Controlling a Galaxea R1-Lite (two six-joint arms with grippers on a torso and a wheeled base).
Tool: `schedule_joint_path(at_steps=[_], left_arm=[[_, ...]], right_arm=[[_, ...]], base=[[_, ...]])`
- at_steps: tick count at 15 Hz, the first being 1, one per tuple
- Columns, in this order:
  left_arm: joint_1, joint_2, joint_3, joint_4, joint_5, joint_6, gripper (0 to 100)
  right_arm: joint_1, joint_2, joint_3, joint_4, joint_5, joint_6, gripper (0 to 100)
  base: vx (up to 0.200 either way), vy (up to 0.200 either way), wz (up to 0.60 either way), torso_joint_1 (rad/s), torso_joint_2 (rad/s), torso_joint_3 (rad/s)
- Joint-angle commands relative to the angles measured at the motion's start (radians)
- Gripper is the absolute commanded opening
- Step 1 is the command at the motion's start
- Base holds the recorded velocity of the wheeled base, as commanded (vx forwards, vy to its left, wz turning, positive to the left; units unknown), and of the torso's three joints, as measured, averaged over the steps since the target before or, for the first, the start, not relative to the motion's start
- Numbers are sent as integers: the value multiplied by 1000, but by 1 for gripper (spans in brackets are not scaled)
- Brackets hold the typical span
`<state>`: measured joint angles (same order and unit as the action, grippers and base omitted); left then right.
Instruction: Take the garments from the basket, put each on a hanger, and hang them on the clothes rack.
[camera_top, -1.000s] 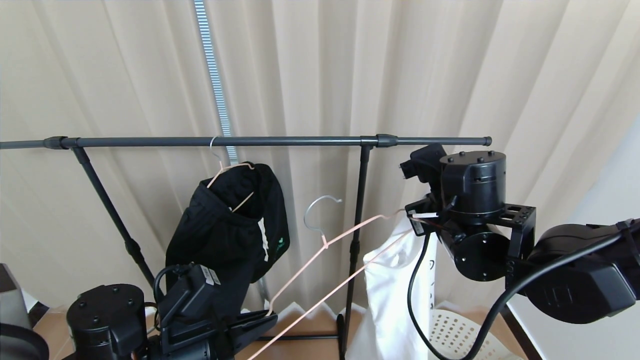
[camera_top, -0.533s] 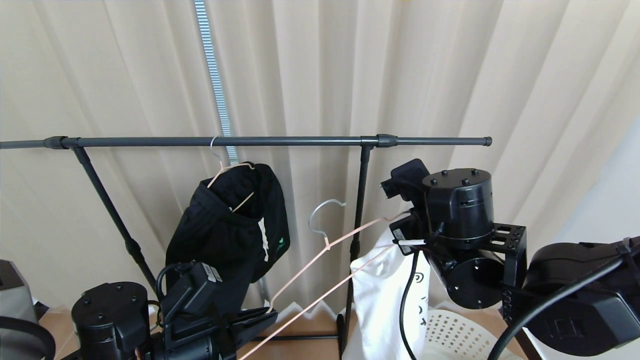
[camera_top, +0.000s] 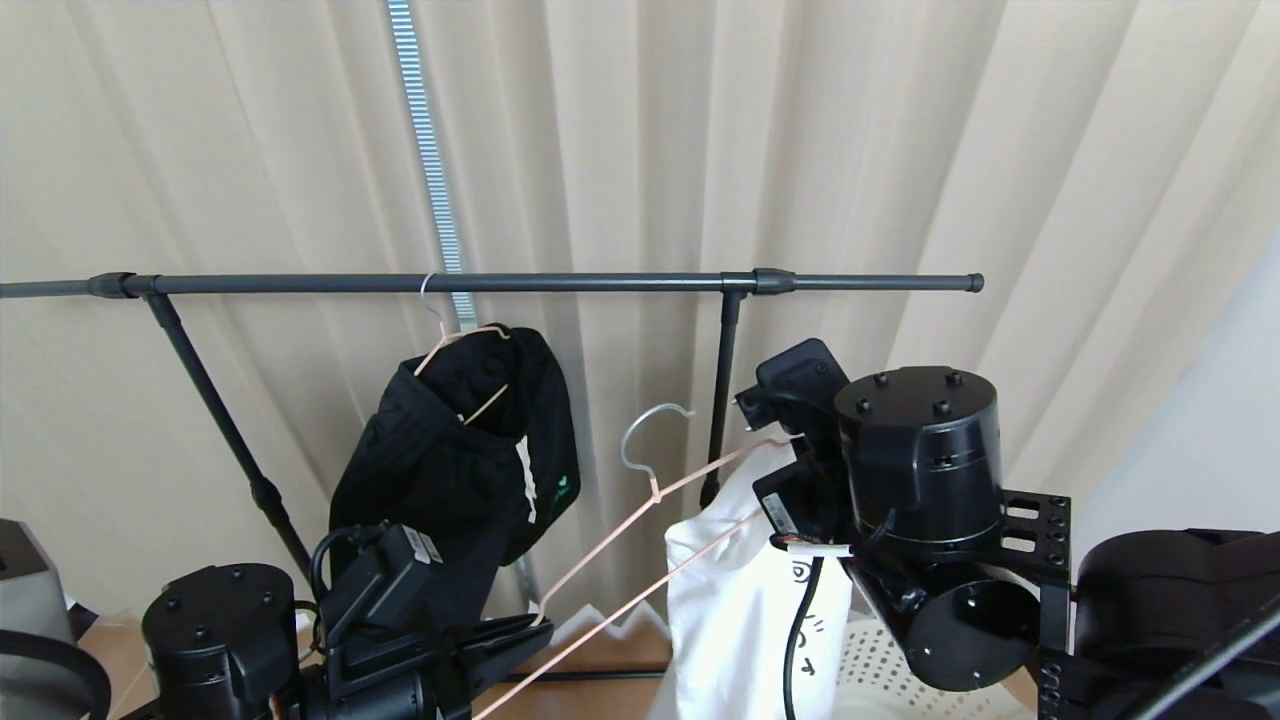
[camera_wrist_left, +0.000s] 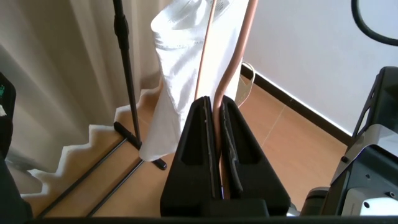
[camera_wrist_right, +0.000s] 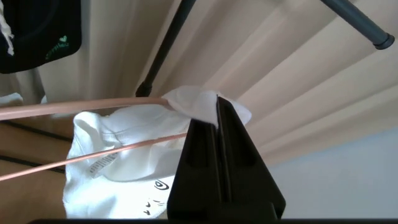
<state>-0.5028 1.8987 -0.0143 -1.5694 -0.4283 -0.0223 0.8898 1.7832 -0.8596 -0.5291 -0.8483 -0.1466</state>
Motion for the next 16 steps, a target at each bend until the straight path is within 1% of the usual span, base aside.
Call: schedule_joint_path(at_steps=[1,6,14,16], left_arm=[[0,2,0,-1,0,-1,0],[0,0,0,-1,0,-1,0],[3,-1,-1,-1,0,-1,0],[3,0,-1,-1,0,-1,0]], right_arm=[[32,-21,1,5,0,7,0],[118,-50,4,11,0,38,0],[201,-41,-7,9,0,96,0],[209,-41,-12,6,2,107,0]], base=[[0,0,0,0,0,0],[0,0,0,0,0,0],[0,0,0,0,0,0],[0,0,0,0,0,0]])
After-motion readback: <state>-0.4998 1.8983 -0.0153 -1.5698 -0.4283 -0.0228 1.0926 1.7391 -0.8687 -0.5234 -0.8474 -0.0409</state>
